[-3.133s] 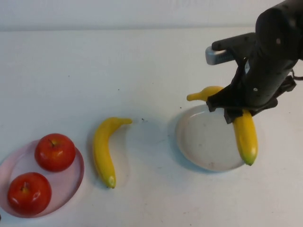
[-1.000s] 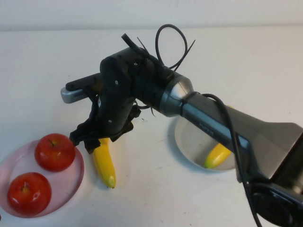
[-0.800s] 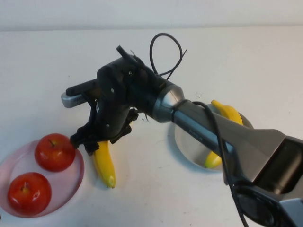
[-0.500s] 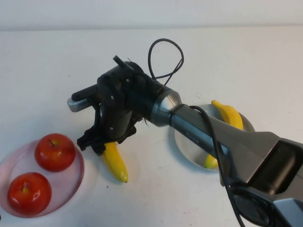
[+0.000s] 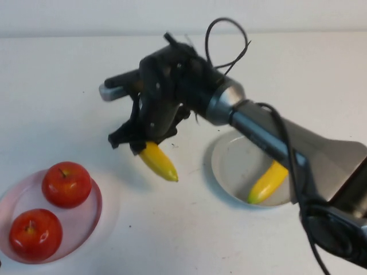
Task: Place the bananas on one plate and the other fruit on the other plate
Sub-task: Put another type of fruit in the right plate
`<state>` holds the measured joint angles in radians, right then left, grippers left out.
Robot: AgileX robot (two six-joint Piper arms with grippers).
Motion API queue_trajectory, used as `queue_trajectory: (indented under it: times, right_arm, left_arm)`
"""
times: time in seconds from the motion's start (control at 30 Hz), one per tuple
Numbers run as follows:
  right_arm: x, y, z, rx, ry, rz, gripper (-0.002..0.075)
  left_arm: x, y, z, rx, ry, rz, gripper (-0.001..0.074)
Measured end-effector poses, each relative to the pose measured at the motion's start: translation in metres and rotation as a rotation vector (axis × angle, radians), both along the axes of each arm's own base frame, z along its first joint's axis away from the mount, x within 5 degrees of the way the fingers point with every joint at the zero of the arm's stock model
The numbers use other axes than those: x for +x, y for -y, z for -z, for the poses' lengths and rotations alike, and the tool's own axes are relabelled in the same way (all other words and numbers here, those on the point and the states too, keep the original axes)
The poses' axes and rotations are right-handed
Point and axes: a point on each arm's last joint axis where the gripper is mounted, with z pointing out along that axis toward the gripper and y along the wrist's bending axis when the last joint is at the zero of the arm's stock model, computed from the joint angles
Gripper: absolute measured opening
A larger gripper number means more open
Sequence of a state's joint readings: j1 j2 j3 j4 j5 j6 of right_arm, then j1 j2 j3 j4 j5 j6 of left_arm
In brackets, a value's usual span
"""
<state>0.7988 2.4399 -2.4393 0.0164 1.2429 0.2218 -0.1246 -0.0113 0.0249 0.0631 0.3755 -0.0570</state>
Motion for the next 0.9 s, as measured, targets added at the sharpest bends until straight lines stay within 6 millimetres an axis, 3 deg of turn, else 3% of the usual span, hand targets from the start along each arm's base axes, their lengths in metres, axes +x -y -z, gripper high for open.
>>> queue_trajectory:
  times: [0.13,0.27,0.43,0.6,0.9]
  right_arm:
    - [0.004,0.029,-0.061,0.081,0.083,0.045,0.0311]
    - [0.002,0.070,-0.117,0.142,0.153,0.106,0.0311]
    - [-0.001,0.127,-0.136,0.123,0.118,0.235,0.0311]
    - [-0.007,0.163,-0.104,0.028,-0.009,0.332,0.0311]
    - [-0.009,0.156,-0.033,-0.054,-0.229,0.348,0.0311]
  left_arm:
    - [0.000,0.000,0.000,0.000,0.000,0.000,0.0003]
    - [0.000,0.000,0.000,0.000,0.000,0.000,0.0004]
    - [0.000,0.000,0.000,0.000,0.000,0.000,0.0004]
    - [0.000,0.000,0.000,0.000,0.000,0.000,0.0004]
    - [0.000,0.000,0.000,0.000,0.000,0.000,0.0004]
